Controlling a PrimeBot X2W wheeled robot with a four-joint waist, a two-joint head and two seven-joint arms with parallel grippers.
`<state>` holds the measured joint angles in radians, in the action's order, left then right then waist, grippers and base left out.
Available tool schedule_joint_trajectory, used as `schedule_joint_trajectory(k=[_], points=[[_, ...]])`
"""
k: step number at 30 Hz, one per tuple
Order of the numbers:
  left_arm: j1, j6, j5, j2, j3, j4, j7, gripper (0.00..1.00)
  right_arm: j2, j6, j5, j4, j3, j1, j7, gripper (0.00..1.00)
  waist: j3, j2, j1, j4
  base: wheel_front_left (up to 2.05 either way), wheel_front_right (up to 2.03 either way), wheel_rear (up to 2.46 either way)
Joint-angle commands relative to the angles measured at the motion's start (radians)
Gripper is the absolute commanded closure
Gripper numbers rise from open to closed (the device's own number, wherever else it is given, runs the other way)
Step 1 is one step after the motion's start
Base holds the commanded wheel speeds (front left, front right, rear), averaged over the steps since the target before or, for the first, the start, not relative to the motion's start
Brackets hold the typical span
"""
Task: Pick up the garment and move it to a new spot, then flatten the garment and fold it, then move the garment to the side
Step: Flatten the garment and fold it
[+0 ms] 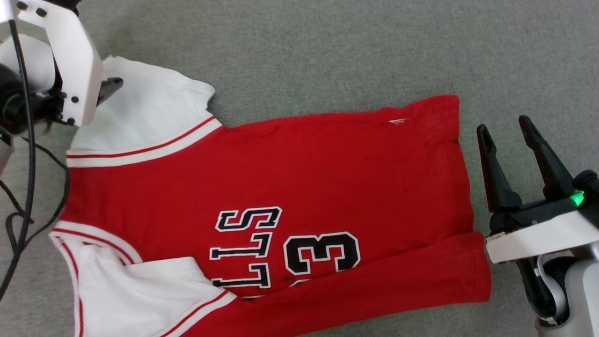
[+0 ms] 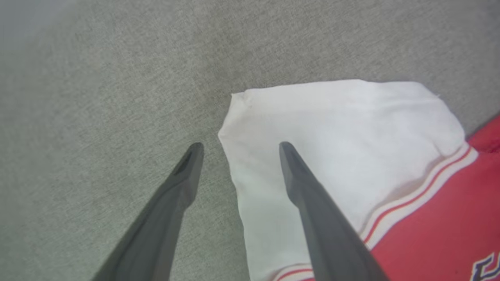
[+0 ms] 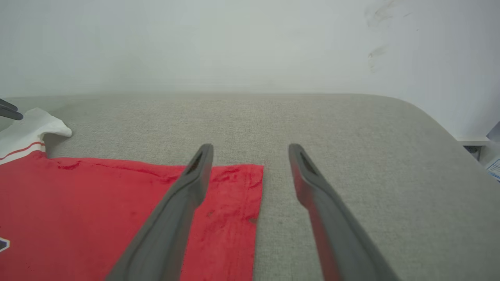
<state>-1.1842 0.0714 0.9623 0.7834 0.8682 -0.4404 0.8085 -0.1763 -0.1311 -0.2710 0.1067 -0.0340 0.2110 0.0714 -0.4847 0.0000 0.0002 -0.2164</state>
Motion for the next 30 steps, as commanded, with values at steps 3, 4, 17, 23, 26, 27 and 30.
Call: schedule_joint_trajectory(k=[3,4,17,23,26,27,30], points=[[-0.037,0.012,-0.007,-0.012,0.012,-0.046,0.025,0.0,0.007,0.001,-0.003,-0.011,-0.007,0.031,0.015,0.0,-0.062,0.0,-0.0002,-0.04,0.0,0.0,0.0],[-0.043,0.015,-0.011,-0.014,0.019,-0.057,0.037,0.0,0.007,0.001,-0.002,-0.012,-0.007,0.036,0.017,0.0,-0.069,0.0,-0.0002,-0.042,0.0,0.0,0.0],[-0.001,0.033,-0.011,-0.032,0.067,-0.125,0.053,1.0,-0.021,0.001,-0.002,-0.005,0.013,0.07,-0.001,0.0,-0.054,0.0,-0.0002,-0.029,0.0,0.0,0.0],[-0.026,0.041,-0.016,-0.061,0.043,-0.095,-0.051,1.0,-0.127,0.001,-0.019,0.019,-0.001,0.12,-0.113,0.0,-0.001,0.0,-0.0002,0.01,0.0,0.0,0.0],[-0.022,0.048,-0.022,-0.069,0.052,-0.067,-0.087,1.0,-0.199,0.001,-0.056,0.028,-0.033,0.161,-0.21,0.0,0.023,0.0,-0.0002,0.031,0.0,0.0,0.0],[-0.019,0.05,-0.022,-0.073,0.053,-0.058,-0.097,1.0,-0.226,0.001,-0.07,0.033,-0.048,0.178,-0.249,0.0,0.03,0.0,-0.0002,0.039,0.0,0.0,0.0],[-0.007,0.054,-0.025,-0.08,0.067,-0.009,-0.139,1.0,-0.374,0.001,-0.168,0.01,-0.147,0.27,-0.484,0.0,0.053,0.0,-0.0002,0.072,0.0,0.0,0.0]])
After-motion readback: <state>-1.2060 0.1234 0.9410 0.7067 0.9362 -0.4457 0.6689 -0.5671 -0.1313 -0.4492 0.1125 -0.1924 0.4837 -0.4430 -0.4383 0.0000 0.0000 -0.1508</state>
